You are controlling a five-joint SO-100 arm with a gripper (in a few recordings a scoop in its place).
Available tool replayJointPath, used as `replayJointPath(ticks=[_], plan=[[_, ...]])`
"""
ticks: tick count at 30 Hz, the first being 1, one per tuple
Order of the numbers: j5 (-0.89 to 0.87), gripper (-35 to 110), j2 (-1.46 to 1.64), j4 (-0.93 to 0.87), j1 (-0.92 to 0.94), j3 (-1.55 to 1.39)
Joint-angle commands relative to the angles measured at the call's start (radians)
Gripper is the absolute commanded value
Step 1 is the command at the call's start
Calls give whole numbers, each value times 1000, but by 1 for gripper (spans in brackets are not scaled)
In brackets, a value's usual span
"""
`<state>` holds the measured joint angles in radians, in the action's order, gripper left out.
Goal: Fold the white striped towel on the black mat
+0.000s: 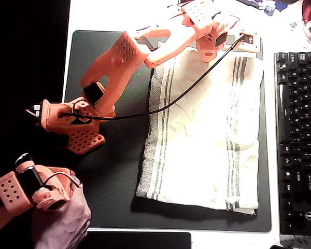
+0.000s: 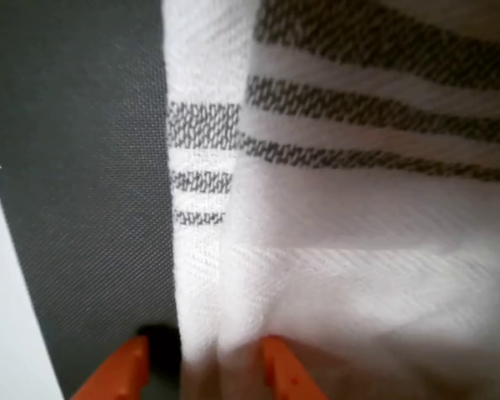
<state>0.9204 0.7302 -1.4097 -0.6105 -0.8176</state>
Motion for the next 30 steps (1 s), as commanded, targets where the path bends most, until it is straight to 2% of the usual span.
replayJointPath(ticks=[1,14,30], plan=[[17,17,-18,15,-18,40],[67,1,-14,17,37,-63],[81,0,272,-37,52,-163]])
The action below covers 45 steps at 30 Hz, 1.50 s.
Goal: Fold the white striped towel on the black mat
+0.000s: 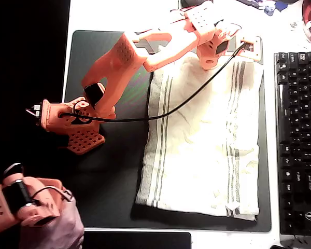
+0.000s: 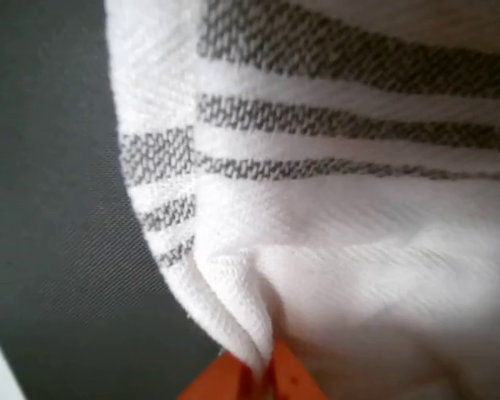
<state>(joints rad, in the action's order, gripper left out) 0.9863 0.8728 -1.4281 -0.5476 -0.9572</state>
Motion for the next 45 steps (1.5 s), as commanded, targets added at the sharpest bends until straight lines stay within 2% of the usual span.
replayJointPath(ticks=[1,9,15,27,37,45], plan=[[17,0,155,-25,-11,-31],[25,0,354,-98,-21,-84],[48,0,476,-193,58,-95],[245,0,635,-351,399,-75],[414,0,695,-356,669,-121],[611,0,661,-275,945,-167]])
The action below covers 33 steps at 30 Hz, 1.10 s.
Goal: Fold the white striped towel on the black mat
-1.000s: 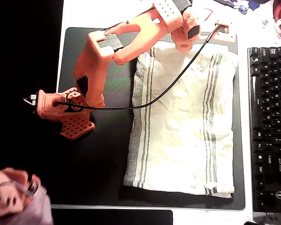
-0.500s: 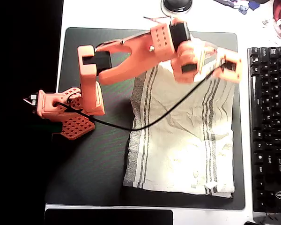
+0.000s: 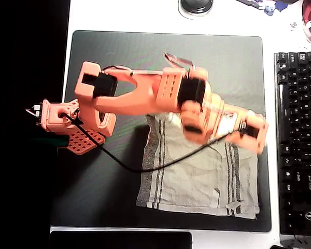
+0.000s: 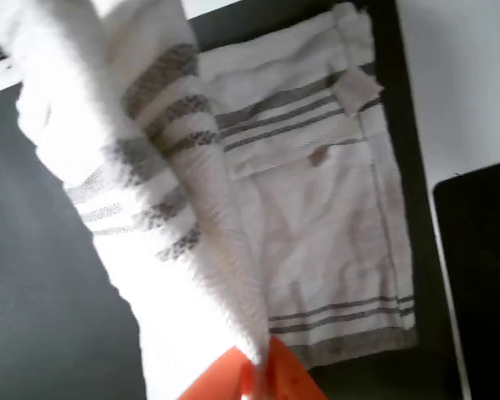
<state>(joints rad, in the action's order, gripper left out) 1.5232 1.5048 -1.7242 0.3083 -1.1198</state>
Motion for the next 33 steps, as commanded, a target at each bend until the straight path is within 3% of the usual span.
replayJointPath(ticks=[1,10,14,24,33], plan=[[97,0,17,38,124,-6],[244,0,-183,293,324,-75],[249,10,-213,391,353,-149],[258,12,-71,285,348,-170],[172,11,235,187,166,-376]])
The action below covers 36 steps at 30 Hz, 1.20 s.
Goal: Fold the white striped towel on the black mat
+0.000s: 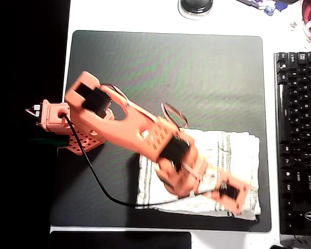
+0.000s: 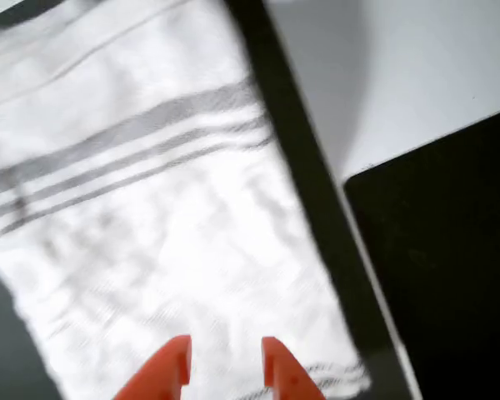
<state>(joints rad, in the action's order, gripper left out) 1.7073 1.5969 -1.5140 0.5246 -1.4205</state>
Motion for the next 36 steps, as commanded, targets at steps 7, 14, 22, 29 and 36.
replayJointPath(ticks=[7,14,22,29,36], plan=[[-95,10,445,23,-272,-416],[-123,5,946,140,-462,-946],[-152,0,1399,164,-528,-1368],[-181,0,1654,229,-565,-1611],[-172,0,1727,222,-549,-1736]])
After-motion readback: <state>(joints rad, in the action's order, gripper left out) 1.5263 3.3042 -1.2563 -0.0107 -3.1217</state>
